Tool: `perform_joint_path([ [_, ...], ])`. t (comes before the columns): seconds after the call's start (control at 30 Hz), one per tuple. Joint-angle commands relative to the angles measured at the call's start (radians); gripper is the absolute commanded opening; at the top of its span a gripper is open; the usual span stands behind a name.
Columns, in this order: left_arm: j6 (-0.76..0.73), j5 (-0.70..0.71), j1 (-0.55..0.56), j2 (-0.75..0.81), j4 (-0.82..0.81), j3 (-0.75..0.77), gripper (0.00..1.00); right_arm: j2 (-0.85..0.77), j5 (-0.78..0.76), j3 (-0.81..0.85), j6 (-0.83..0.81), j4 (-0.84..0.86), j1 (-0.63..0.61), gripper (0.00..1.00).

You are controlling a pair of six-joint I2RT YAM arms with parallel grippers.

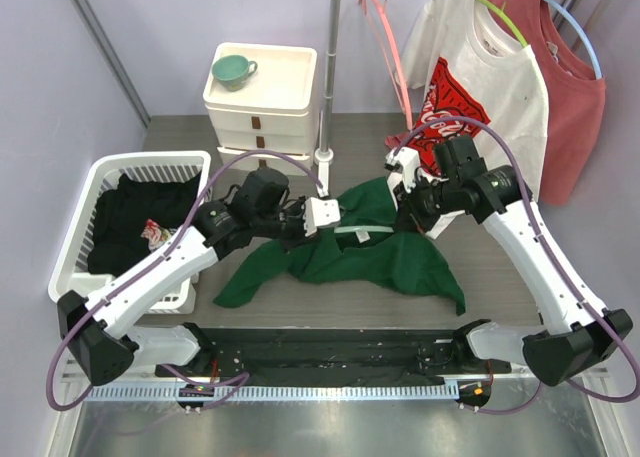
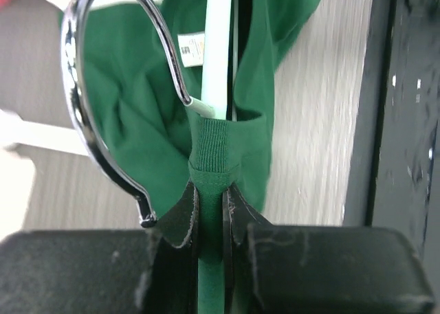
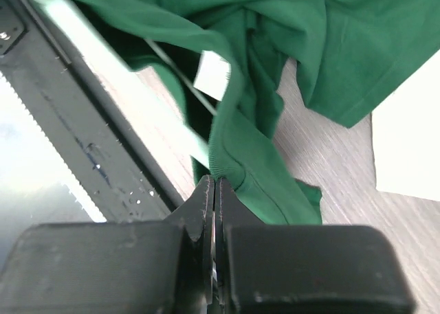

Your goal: Place the t-shirt on the hanger

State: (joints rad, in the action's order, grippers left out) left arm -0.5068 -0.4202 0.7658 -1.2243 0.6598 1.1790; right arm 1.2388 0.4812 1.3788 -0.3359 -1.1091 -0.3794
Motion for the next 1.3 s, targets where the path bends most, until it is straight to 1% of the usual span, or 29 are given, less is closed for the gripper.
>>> perform_joint_path([
  [0.0,0.07,-0.046,0.007,-0.004,-0.138,0.096,0.0,-0.015,0.048,0.144,-0.06,-0.07,-0.03,0.01],
  [0.03,0.062,-0.098,0.006,0.012,-0.155,0.094,0.0,-0.015,0.046,0.163,-0.071,-0.09,-0.035,0.01],
  [0.13,0.039,-0.173,0.013,0.042,-0.184,0.073,0.0,-0.016,0.06,0.224,-0.118,-0.129,-0.053,0.03],
  [0.17,0.043,-0.181,0.015,0.04,-0.181,0.074,0.0,-0.019,0.088,0.252,-0.132,-0.138,-0.056,0.06],
  [0.23,0.044,-0.201,0.017,0.04,-0.167,0.083,0.0,-0.028,0.105,0.276,-0.165,-0.156,-0.07,0.07],
  [0.27,0.044,-0.21,0.018,0.04,-0.155,0.088,0.0,-0.03,0.117,0.302,-0.185,-0.169,-0.072,0.11],
  [0.3,0.039,-0.207,0.021,0.042,-0.141,0.093,0.0,-0.032,0.14,0.318,-0.211,-0.21,-0.073,0.16],
  [0.33,0.037,-0.204,0.021,0.045,-0.134,0.094,0.0,-0.033,0.142,0.334,-0.239,-0.227,-0.073,0.25],
  [0.37,0.033,-0.187,0.021,0.055,-0.129,0.096,0.0,-0.038,0.135,0.357,-0.265,-0.238,-0.073,0.5],
  [0.4,0.024,-0.178,0.021,0.062,-0.124,0.096,0.0,-0.042,0.11,0.364,-0.275,-0.244,-0.073,0.59],
  [0.43,0.022,-0.169,0.021,0.068,-0.126,0.094,0.0,-0.048,0.102,0.37,-0.285,-0.245,-0.073,0.66],
  [0.53,0.022,-0.155,0.021,0.086,-0.12,0.1,0.0,-0.07,0.07,0.353,-0.334,-0.235,-0.073,0.72],
  [0.77,0.036,-0.152,0.023,0.089,-0.117,0.111,0.0,-0.038,0.057,0.316,-0.436,-0.264,-0.081,0.74],
  [0.9,0.033,-0.152,0.023,0.083,-0.117,0.125,0.0,-0.029,0.037,0.266,-0.489,-0.261,-0.119,0.69],
  [0.93,0.031,-0.157,0.023,0.079,-0.115,0.128,0.0,-0.029,0.033,0.237,-0.495,-0.253,-0.125,0.65],
  [1.0,0.033,-0.16,0.027,0.072,-0.115,0.136,0.0,-0.027,0.023,0.22,-0.497,-0.22,-0.144,0.61],
  [1.1,0.034,-0.167,0.041,0.069,-0.114,0.14,0.0,-0.015,0.007,0.212,-0.457,-0.163,-0.196,0.58],
  [1.13,0.039,-0.167,0.043,0.062,-0.112,0.142,0.0,-0.007,0.007,0.216,-0.434,-0.15,-0.226,0.52],
  [1.23,0.079,-0.189,0.046,0.051,-0.097,0.154,0.0,0.002,0.016,0.232,-0.394,-0.112,-0.265,0.4],
  [1.27,0.088,-0.192,0.044,0.049,-0.091,0.154,0.0,0.002,0.019,0.232,-0.367,-0.101,-0.268,0.38],
])
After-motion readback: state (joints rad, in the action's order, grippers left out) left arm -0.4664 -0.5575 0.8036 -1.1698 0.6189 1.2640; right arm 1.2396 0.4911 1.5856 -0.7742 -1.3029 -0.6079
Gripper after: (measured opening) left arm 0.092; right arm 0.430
